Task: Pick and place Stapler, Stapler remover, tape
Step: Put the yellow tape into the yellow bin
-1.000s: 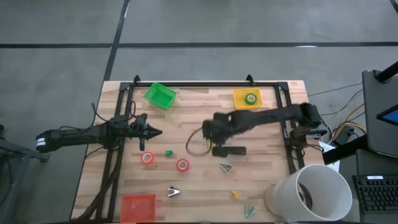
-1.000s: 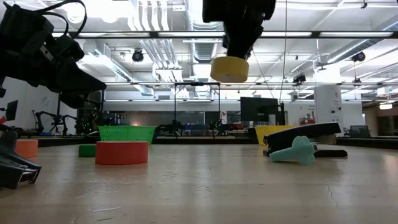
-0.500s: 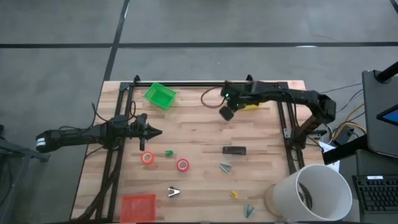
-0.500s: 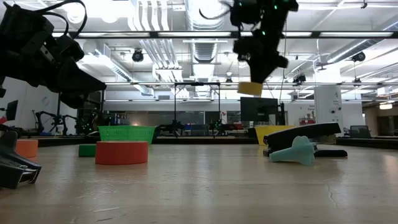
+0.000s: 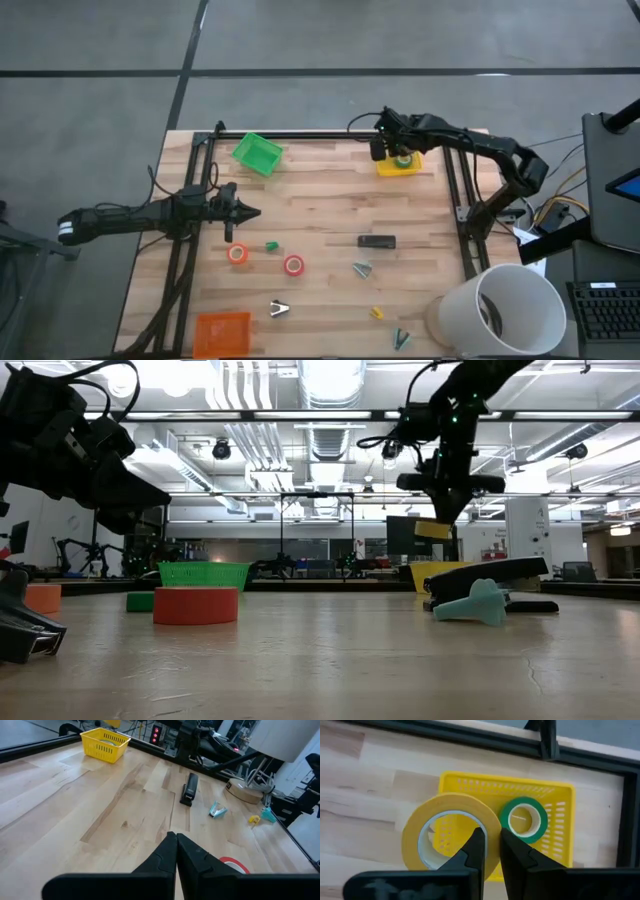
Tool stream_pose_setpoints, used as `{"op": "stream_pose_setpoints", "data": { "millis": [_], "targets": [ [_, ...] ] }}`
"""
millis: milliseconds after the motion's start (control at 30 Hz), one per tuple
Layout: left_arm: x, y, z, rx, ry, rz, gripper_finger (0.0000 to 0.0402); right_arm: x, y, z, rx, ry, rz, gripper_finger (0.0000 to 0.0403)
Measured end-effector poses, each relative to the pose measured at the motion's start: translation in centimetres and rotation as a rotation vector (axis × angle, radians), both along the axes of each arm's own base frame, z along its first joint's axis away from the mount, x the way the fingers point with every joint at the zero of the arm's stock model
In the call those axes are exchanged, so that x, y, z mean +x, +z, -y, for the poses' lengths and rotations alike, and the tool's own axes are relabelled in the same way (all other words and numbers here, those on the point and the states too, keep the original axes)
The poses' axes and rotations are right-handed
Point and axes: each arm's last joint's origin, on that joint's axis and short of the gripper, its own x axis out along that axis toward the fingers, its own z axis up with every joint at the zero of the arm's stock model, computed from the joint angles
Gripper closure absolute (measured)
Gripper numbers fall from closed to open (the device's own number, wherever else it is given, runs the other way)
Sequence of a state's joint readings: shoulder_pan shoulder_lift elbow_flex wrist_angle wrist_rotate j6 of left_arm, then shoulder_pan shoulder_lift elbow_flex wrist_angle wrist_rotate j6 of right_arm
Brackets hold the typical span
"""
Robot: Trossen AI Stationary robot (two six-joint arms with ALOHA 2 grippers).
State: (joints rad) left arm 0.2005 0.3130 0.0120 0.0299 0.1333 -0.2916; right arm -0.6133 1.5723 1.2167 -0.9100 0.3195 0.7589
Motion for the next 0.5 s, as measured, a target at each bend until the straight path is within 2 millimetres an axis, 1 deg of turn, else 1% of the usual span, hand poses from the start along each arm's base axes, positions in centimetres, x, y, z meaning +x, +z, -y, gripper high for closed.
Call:
{"op": "stream_pose_setpoints", "data": {
  "millis": [233,400,500],
  "targets": [
    [0.0,0.0,0.0,0.000,0.000,0.000,0.0390,-0.8,-1.1,-0.1,0.031,-0.052,-0.034,0.0369],
    [0.0,0.0,0.0,0.000,0.000,0.000,0.0390,-1.3,-2.5,-0.6,0.078,-0.061,-0.063,0.0369],
    [0.0,0.0,0.0,0.000,0.000,0.000,0.0390,-2.0,-3.1,-0.6,0.070,-0.076,-0.089,0.0369]
  ]
}}
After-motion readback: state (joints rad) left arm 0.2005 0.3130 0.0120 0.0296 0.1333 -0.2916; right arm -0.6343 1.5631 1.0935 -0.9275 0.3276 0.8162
